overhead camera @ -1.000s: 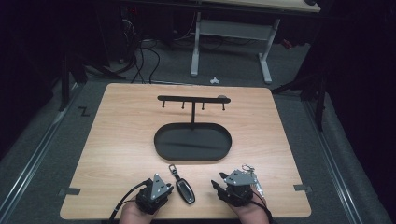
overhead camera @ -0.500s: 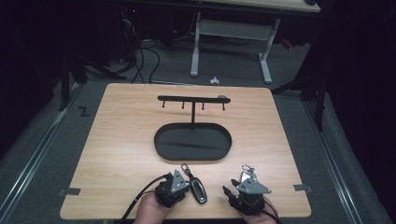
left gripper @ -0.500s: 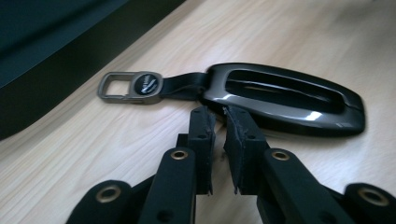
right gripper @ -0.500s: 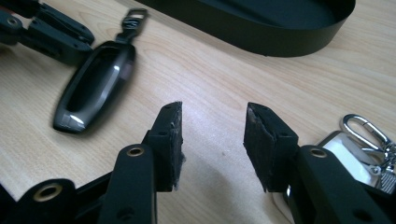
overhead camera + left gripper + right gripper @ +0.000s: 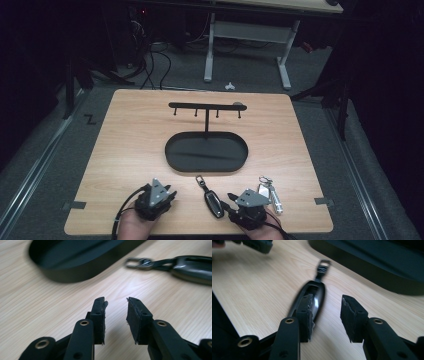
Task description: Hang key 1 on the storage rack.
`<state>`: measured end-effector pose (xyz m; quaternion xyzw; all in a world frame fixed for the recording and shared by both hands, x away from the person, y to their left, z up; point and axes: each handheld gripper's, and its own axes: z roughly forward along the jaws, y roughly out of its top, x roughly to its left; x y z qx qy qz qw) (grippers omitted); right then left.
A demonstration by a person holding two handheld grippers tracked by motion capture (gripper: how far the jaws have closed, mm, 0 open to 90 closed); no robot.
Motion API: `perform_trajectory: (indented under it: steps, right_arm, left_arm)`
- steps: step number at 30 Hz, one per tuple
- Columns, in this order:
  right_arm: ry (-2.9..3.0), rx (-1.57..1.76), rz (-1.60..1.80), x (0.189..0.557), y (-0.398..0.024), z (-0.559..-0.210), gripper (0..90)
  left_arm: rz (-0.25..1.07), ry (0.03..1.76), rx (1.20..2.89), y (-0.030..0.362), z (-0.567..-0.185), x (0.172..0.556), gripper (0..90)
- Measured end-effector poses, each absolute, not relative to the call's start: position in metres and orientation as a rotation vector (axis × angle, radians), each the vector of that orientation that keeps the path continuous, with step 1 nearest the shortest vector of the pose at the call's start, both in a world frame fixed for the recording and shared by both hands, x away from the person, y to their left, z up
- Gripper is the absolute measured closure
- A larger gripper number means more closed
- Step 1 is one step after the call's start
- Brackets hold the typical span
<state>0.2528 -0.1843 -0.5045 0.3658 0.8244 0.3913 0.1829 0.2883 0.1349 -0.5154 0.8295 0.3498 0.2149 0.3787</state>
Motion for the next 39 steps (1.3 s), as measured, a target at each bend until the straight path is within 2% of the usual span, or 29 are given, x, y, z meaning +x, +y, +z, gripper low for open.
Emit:
perform_trajectory:
  steps: [2, 6, 10, 13, 19, 27, 39]
  right_arm:
    - [2.369, 0.991, 1.095, 0.26, -0.17, -0.509, 63.4]
    - [2.412, 0.973, 1.045, 0.271, -0.158, -0.52, 68.0]
    - [2.425, 1.006, 1.004, 0.278, -0.159, -0.526, 71.5]
    - [2.431, 1.017, 1.006, 0.279, -0.161, -0.525, 79.5]
    - [2.419, 1.031, 0.98, 0.277, -0.167, -0.525, 83.5]
    - [2.349, 1.047, 0.991, 0.277, -0.179, -0.516, 84.0]
    - [2.219, 1.142, 0.865, 0.266, -0.236, -0.515, 84.1]
  left_arm:
    - [0.565, 0.963, 2.072, 0.158, -0.513, 0.285, 67.2]
    - [0.582, 1.018, 2.036, 0.18, -0.512, 0.279, 67.1]
    - [0.59, 1.027, 2.026, 0.184, -0.511, 0.276, 67.0]
    - [0.588, 1.012, 2.038, 0.181, -0.512, 0.277, 66.8]
    - [0.579, 0.983, 2.056, 0.173, -0.512, 0.279, 66.7]
    - [0.57, 0.975, 2.053, 0.172, -0.512, 0.281, 66.7]
    - [0.537, 0.902, 2.068, 0.152, -0.509, 0.294, 66.8]
